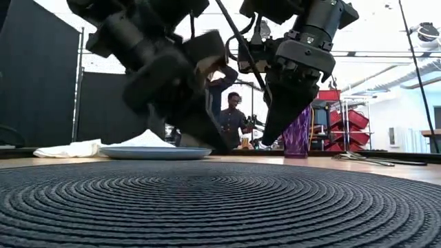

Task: Set table place
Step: Put the plate on the place mat

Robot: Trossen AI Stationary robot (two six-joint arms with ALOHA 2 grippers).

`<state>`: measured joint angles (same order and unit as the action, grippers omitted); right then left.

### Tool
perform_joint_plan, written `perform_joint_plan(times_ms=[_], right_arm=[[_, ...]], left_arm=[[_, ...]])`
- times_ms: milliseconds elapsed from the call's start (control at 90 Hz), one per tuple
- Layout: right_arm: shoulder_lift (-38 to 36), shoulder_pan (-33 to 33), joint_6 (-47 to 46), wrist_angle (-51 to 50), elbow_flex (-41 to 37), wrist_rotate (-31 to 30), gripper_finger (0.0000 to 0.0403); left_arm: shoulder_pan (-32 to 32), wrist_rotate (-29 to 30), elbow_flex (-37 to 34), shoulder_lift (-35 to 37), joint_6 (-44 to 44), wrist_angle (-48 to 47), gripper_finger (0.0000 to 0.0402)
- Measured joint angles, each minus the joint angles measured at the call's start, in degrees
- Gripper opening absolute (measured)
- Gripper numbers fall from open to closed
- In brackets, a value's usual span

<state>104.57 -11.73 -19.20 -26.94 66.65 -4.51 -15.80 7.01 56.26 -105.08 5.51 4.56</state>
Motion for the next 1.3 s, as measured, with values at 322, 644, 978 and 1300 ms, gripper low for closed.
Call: perform_joint_plan(times_ms=[322, 644, 978, 1300], right_arm=[[0.0, 0.0, 0.3, -1.2, 0.0, -2.8, 0.0118], [-6.9, -1.3, 1.9, -3.8, -6.0, -9.5, 0.0118], [-28.6, 0.8, 9.3, 43.1, -29.1, -9.3, 0.0118], [-31.8, 7.3, 0.6, 73.2, -42.9, -8.9, 0.0118]], left_arm=[[-0.2, 14.5, -0.9, 11.4, 0.8, -16.1, 0.0000], [2.7, 23.5, -23.0, 40.4, 9.4, -5.9, 0.0000], [4.8, 24.0, -42.6, 64.0, 4.0, 33.1, 0.0000], [23.0, 33.0, -43.2, 67.3, 29.0, 4.8, 0.0000]])
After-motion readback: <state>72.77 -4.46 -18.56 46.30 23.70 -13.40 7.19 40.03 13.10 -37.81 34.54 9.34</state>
